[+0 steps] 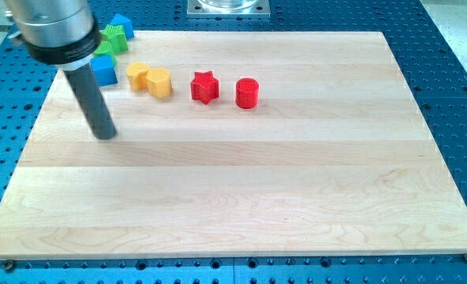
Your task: Adjust all the blue and green blocks in a vertical line
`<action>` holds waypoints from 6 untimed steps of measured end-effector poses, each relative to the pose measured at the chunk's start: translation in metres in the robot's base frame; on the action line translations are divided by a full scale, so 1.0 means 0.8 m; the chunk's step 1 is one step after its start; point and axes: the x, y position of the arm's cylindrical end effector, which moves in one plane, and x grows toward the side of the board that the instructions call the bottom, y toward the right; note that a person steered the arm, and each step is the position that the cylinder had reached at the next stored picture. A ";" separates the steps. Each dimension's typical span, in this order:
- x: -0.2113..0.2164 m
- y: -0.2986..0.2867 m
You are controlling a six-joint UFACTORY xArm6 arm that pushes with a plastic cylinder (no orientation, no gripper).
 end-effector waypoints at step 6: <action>-0.070 -0.029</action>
